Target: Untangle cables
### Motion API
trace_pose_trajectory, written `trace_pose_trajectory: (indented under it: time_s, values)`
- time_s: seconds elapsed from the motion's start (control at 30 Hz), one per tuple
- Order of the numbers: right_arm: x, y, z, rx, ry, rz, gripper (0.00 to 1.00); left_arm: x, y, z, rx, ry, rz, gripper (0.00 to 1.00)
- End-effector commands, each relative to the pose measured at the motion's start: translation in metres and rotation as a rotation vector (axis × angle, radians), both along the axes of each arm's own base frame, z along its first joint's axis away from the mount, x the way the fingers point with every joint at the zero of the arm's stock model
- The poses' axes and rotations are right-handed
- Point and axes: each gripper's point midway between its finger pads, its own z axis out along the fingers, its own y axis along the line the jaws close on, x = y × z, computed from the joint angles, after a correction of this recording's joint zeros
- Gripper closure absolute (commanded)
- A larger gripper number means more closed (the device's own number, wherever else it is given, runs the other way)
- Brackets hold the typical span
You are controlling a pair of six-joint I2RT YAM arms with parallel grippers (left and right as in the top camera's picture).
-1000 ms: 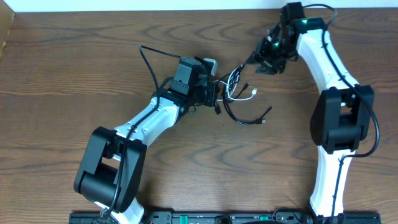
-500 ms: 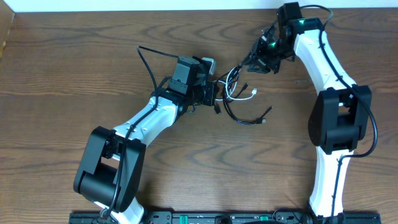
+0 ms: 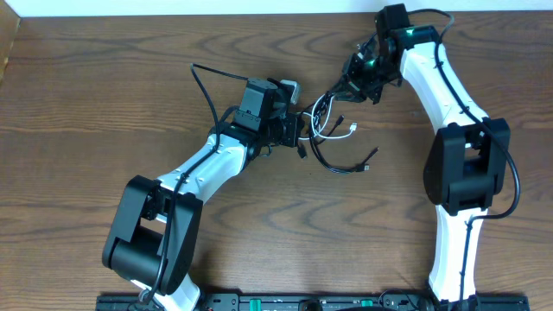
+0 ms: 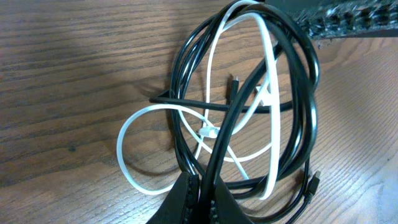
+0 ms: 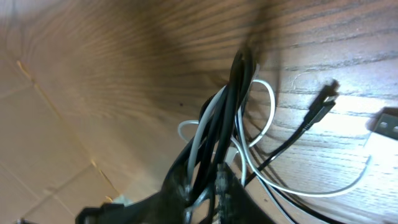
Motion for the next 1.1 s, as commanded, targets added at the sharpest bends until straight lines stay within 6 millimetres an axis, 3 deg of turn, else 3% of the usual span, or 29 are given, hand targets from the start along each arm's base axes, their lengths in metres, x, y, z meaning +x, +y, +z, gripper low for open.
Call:
trace_pose_trajectory:
  time_s: [0.0, 0.03, 0.23, 0.37, 0.43, 0.53, 0.8, 1.07]
  values:
    - [-0.004, 0.005, -0.004, -0.045, 0.008, -0.006, 0.94, 0.002, -0.001, 0.004, -0.010, -0.004, 0.001, 0.93]
    - [-0.004, 0.005, -0.004, -0.050, 0.005, -0.006, 0.99, 0.002, -0.001, 0.004, -0.010, -0.004, 0.002, 0.92]
    - [0.000, 0.002, -0.006, -0.075, -0.025, 0.005, 0.99, 0.002, 0.001, 0.003, -0.002, -0.004, -0.002, 0.91]
    - [0.001, 0.003, -0.005, -0.076, -0.087, 0.078, 0.99, 0.004, 0.009, 0.010, -0.005, -0.005, 0.015, 0.70]
    - [0.000, 0.009, -0.002, -0.047, -0.144, 0.161, 0.99, 0.003, 0.015, 0.023, -0.033, 0.008, 0.011, 0.57]
    - [-0.001, 0.021, 0.008, 0.036, -0.214, 0.253, 0.99, 0.001, 0.021, 0.039, -0.058, 0.018, 0.012, 0.49]
    - [-0.020, 0.051, 0.038, 0.271, -0.406, 0.510, 0.99, 0.010, 0.036, 0.086, -0.129, -0.055, 0.077, 0.49]
    - [-0.037, 0.070, 0.046, 0.341, -0.513, 0.661, 0.99, 0.019, 0.039, 0.094, -0.255, 0.044, 0.228, 0.51]
